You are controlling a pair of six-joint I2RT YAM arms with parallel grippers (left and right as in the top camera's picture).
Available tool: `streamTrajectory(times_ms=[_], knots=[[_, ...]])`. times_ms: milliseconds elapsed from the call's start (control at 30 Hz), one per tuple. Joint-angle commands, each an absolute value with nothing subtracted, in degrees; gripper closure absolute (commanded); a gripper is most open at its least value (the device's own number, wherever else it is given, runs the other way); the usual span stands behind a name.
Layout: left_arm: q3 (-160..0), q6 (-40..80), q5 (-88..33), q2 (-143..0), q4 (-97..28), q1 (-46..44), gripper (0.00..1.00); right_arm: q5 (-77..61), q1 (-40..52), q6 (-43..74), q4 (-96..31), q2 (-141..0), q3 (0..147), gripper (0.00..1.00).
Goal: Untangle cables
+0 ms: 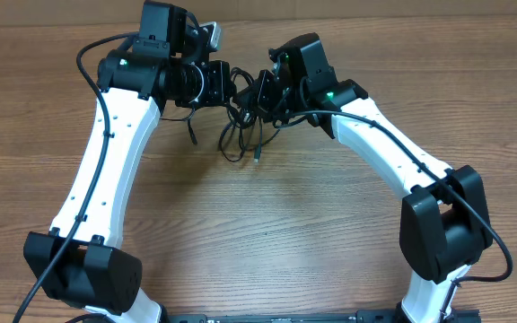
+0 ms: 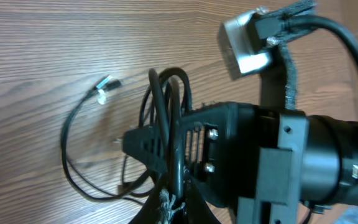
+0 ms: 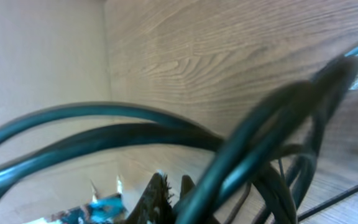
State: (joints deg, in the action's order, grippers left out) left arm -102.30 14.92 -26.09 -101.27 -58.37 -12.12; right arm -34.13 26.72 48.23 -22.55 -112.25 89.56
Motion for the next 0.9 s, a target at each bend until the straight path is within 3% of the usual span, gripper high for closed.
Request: streamTrajectory(times_ms=[0, 133, 500, 700, 867], knots=[[-102.39, 15.46, -19.75, -101.14, -58.43, -11.99, 0.96, -33.69, 24.69, 45.74, -21.85, -109.84, 90.13, 0.96], [-102.39, 15.49, -12.08, -101.14, -58.65, -11.66, 0.96, -38.5, 19.97, 45.76, -21.12, -104.55, 90.13, 0.96], [-102.37, 15.44, -3.9, -101.65, -59.81, -10.83, 0.96, -76.25, -3.95, 60.84, -7.18, -94.83, 90.13, 0.96], [-102.37, 15.31, -3.95, -102.83, -59.79, -10.83, 0.96, -76.14, -14.63, 59.2, -8.23, -94.96, 90.08, 0.96], [-102.37, 15.2, -4.05, -104.55, -59.79, -10.83, 0.96, -62.74, -19.27, 43.18, -28.27, -94.96, 90.08, 0.96]])
